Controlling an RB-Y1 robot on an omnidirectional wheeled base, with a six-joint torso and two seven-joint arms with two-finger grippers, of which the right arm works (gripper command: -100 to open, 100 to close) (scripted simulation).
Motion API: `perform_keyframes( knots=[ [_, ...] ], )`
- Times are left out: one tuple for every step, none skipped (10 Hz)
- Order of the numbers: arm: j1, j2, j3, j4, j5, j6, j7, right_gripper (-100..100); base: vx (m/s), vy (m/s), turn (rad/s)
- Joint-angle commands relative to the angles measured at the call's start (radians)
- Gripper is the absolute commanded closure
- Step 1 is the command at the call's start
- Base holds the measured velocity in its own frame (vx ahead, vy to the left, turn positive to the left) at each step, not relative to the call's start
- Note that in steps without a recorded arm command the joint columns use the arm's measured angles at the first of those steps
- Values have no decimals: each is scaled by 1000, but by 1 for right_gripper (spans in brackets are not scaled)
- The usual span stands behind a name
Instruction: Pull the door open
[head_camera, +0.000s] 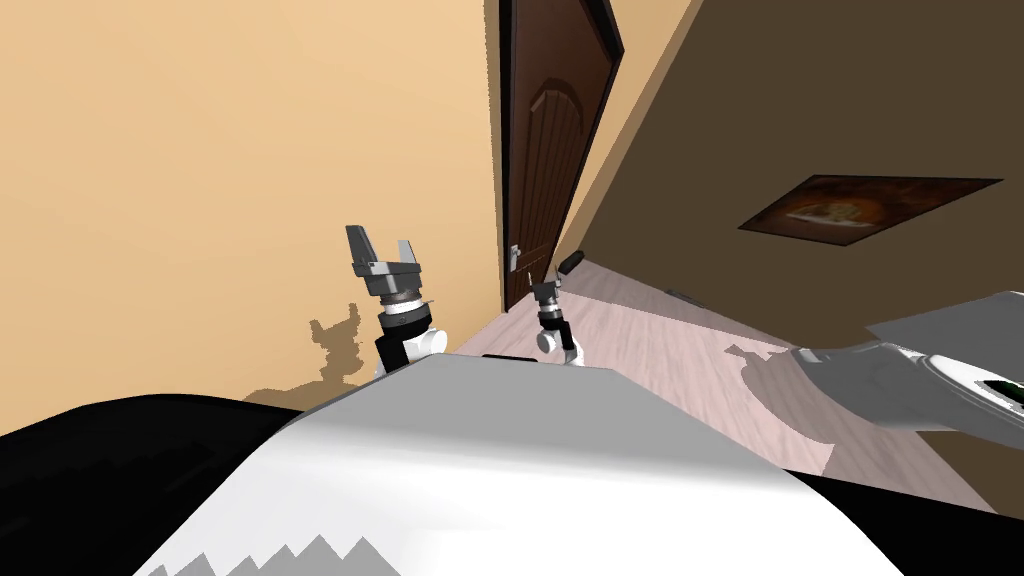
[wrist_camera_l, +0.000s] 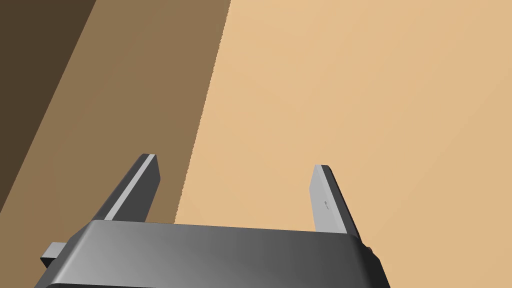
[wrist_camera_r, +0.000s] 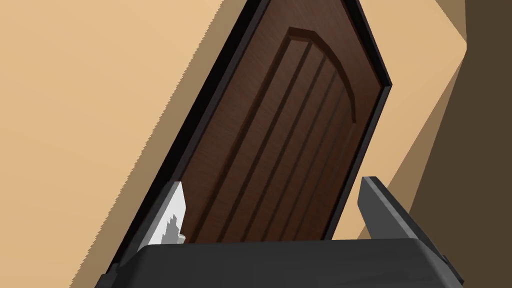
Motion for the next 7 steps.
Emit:
perform_keyframes(
  knots=[
    [-26,-10,32,32,-22,1,-38,-100,96,-51,39],
    [-43,-17,51,51,-35,2,-61,-100,104,-52,55],
    [-60,-24,69,71,-49,2,-83,-100,99,-47,41],
    [-77,-31,88,90,-63,2,-106,-100,88,-49,37],
    [-93,-38,107,110,-76,2,-128,-100,89,-54,51],
    [-110,-45,125,130,-90,3,-151,-100,96,-55,44],
    [-127,-52,144,149,-104,3,-173,-100,98,-50,46]
  ],
)
